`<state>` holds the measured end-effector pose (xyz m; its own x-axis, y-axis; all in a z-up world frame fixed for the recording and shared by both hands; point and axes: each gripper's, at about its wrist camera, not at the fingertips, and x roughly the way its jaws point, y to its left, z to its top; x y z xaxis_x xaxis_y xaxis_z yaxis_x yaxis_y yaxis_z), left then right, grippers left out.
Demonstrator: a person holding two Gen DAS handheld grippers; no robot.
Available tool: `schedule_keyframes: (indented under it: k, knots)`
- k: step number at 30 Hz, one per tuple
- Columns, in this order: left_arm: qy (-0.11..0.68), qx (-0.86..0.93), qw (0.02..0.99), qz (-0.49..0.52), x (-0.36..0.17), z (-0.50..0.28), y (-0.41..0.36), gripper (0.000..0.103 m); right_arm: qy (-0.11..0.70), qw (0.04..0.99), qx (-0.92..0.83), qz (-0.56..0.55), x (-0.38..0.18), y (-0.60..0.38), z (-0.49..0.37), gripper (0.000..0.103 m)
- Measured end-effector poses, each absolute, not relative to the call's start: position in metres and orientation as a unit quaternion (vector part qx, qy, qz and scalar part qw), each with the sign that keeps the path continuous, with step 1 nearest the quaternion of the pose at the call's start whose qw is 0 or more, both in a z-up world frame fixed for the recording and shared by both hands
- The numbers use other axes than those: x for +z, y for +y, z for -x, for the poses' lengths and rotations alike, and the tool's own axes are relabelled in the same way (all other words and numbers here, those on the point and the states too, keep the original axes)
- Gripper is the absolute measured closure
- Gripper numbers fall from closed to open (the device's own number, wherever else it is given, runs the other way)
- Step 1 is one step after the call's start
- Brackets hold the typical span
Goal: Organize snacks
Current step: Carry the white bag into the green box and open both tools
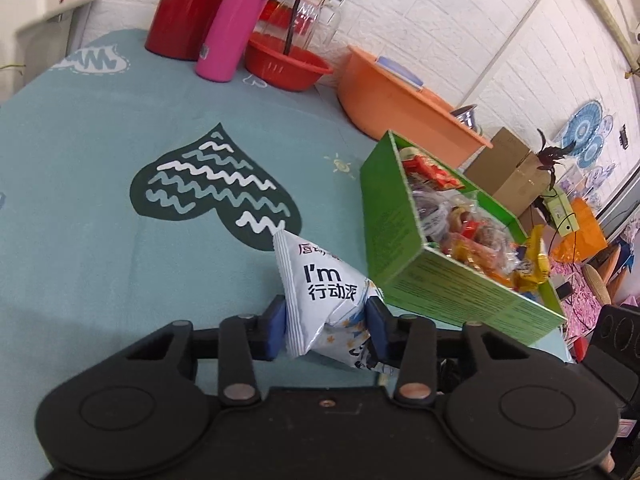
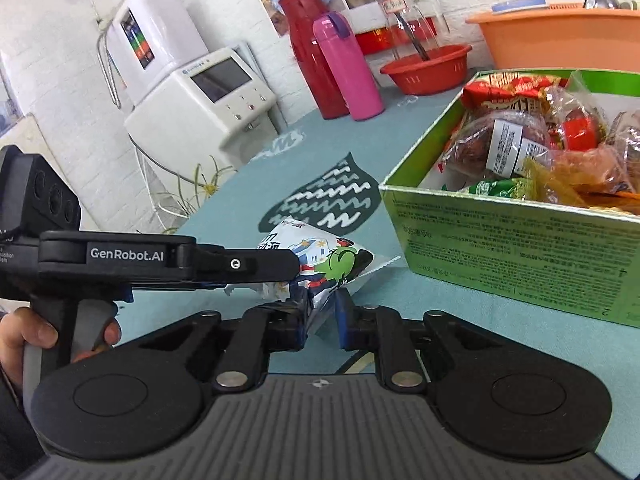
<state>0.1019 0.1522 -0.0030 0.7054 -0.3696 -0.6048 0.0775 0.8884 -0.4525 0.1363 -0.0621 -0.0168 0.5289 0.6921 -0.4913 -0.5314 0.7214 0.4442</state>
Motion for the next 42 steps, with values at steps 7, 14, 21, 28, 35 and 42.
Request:
schedule_keyframes:
  k: [7, 14, 21, 28, 35, 42]
  knots:
    - [0.333, -0.142, 0.914, 0.184, 0.031, -0.079, 0.13, 0.038, 0.295, 0.874, 0.357, -0.147, 0.002, -0.087, -0.116, 0.079]
    - [0.295, -0.182, 0.924, 0.161, 0.062, -0.076, 0.091, 0.038, 0.235, 0.897, 0.335, -0.171, 0.029, -0.124, -0.099, 0.079]
    - [0.276, -0.233, 0.921, 0.144, 0.078, -0.105, 0.043, 0.039, 0.187, 0.921, 0.29, -0.18, 0.047, -0.168, -0.106, 0.078]
    - [0.278, -0.277, 0.908, 0.144, 0.077, -0.153, -0.003, 0.038, 0.163, 0.941, 0.236, -0.178, 0.053, -0.211, -0.13, 0.078]
    - [0.292, -0.273, 0.905, 0.143, 0.058, -0.204, -0.028, 0.0, 0.169, 0.952, 0.199, -0.158, 0.03, -0.226, -0.171, 0.068]
    - [0.268, -0.229, 0.924, 0.15, 0.049, -0.209, -0.01, 0.0, 0.159, 0.961, 0.194, -0.113, 0.004, -0.223, -0.177, 0.014]
